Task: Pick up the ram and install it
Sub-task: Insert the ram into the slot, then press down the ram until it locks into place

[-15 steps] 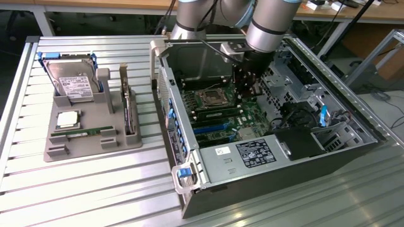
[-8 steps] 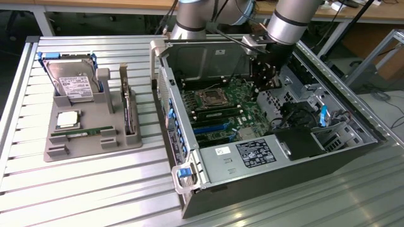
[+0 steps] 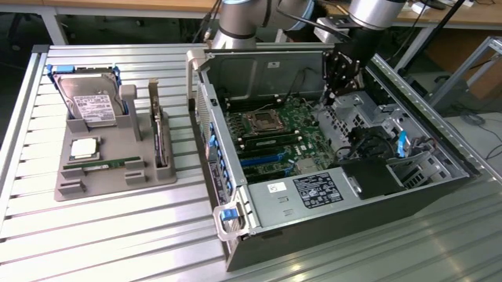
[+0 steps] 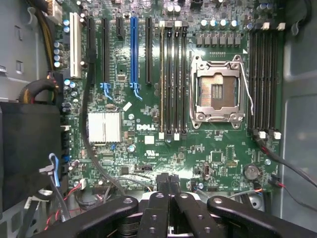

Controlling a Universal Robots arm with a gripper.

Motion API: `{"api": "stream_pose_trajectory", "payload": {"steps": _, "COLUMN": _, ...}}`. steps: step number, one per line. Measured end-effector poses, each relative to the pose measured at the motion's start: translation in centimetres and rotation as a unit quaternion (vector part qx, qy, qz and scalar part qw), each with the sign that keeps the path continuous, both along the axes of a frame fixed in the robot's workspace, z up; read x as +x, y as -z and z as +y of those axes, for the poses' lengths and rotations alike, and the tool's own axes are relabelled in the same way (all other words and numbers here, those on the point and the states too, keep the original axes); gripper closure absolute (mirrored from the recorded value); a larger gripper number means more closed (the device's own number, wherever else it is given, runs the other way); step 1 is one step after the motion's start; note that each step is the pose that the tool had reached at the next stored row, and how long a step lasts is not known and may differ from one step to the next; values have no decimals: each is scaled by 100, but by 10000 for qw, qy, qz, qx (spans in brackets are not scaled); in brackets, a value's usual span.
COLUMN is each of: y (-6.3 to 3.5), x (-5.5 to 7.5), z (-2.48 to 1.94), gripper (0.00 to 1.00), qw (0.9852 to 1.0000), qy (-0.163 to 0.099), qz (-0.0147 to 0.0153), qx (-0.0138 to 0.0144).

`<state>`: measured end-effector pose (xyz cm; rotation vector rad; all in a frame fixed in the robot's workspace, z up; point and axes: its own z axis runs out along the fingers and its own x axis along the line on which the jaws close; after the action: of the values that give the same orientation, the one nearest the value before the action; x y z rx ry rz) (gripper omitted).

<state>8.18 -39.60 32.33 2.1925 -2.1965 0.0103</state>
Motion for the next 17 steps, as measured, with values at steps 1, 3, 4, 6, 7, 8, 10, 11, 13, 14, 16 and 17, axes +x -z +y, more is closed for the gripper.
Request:
{"api": "stream_pose_trajectory", "payload": {"steps": 1, "y": -1, "x": 0, "z": 0, "gripper": 90, "qw": 10000, "qy": 0, "qz": 0, "qx": 2}}
{"api": "stream_pose_trajectory", "payload": {"steps": 3, "y": -3, "x": 0, "z": 0, "gripper": 90, "qw": 10000, "qy": 0, "qz": 0, "qx": 1}}
{"api": "stream_pose_trajectory", "payload": {"steps": 4, "y": -2, "x": 0, "z": 0, "gripper": 90, "qw": 10000, "qy": 0, "qz": 0, "qx": 1}}
{"api": "stream_pose_trajectory", "payload": {"steps": 6, "y": -4, "x": -10, "z": 0, "gripper": 90, "qw": 10000, "qy": 0, "qz": -2, "qx": 0}}
{"api": "stream_pose_trajectory", "payload": {"steps": 7, "y": 2, "x": -51, "z": 0, "gripper": 90, "qw": 10000, "qy": 0, "qz": -7, "qx": 1}}
{"api": "stream_pose_trajectory", "payload": {"steps": 8, "y": 21, "x": -142, "z": 0, "gripper": 90, "qw": 10000, "qy": -1, "qz": -21, "qx": 1}}
{"api": "stream_pose_trajectory", "payload": {"steps": 10, "y": 78, "x": -277, "z": 0, "gripper": 90, "qw": 10000, "qy": 0, "qz": -32, "qx": 1}}
{"api": "stream_pose_trajectory", "payload": {"steps": 11, "y": 118, "x": -346, "z": 0, "gripper": 90, "qw": 10000, "qy": 0, "qz": -32, "qx": 1}}
{"api": "stream_pose_trajectory", "payload": {"steps": 13, "y": 173, "x": -521, "z": 0, "gripper": 90, "qw": 10000, "qy": 0, "qz": -35, "qx": 1}}
{"api": "stream_pose_trajectory", "payload": {"steps": 14, "y": 245, "x": -554, "z": 0, "gripper": 90, "qw": 10000, "qy": -1, "qz": -35, "qx": 0}}
{"api": "stream_pose_trajectory", "payload": {"steps": 16, "y": 285, "x": -553, "z": 0, "gripper": 90, "qw": 10000, "qy": 0, "qz": -36, "qx": 1}}
{"api": "stream_pose_trajectory", "payload": {"steps": 17, "y": 319, "x": -527, "z": 0, "gripper": 90, "qw": 10000, "qy": 0, "qz": -36, "qx": 1}}
